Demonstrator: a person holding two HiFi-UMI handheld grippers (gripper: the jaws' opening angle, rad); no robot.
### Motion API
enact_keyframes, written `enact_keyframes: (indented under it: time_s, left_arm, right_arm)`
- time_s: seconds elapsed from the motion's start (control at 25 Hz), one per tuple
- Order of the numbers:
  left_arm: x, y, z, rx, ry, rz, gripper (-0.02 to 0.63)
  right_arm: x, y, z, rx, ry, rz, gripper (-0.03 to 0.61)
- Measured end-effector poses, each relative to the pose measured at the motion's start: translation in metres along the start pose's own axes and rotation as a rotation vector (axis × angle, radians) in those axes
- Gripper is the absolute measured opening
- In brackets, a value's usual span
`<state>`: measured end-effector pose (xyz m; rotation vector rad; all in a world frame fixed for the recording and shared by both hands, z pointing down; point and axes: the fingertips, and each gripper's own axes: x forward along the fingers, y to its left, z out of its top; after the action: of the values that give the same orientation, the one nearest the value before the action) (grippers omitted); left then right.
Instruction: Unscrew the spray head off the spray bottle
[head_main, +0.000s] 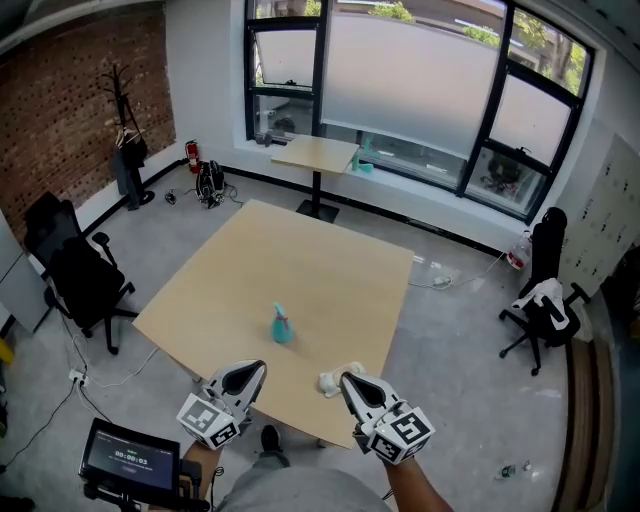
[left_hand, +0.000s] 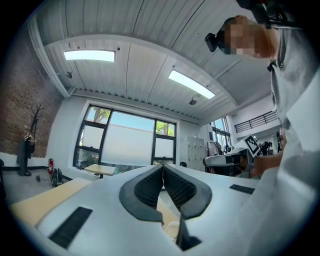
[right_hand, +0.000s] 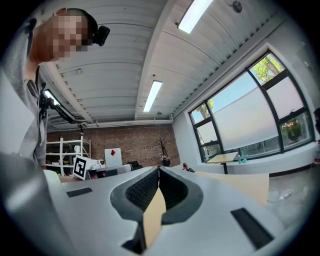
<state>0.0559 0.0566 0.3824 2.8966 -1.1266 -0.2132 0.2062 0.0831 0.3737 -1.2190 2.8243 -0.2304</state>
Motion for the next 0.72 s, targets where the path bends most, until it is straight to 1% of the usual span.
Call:
enact_keyframes:
  time_s: [0.16,0.28,0.44,0.52,0.6,0.72]
  left_arm:
    - [0.024,0.037,-0.015,0.013,0.004,-0.003,0.006]
    - [0.041,0.058,-0.031,0.015,0.027,-0.010,0.006]
    - [0.054,0.084,-0.059,0.013,0.062,-0.017,0.018]
    - [0.067,0.105,-0.074,0.002,0.080,-0.020,0.073]
    - [0.086,0.127,-0.090,-0.008,0.100,-0.019,0.114]
    - [0.105,0.148,-0.116,-0.013,0.136,-0.021,0.182]
  right_arm:
    - [0.033,-0.023,-0.005,0.007,0.010,-0.014,0.006]
    - [0.054,-0.039,-0.010,0.015,0.015,-0.012,0.007]
    - [0.077,-0.047,-0.019,0.027,0.027,-0.008,0.008]
    - [0.096,-0.059,-0.024,0.034,0.040,-0.007,0.008]
    - [0.117,-0.075,-0.029,0.046,0.058,-0.009,0.008]
    - [0.137,-0.088,-0.035,0.064,0.085,-0.009,0.009]
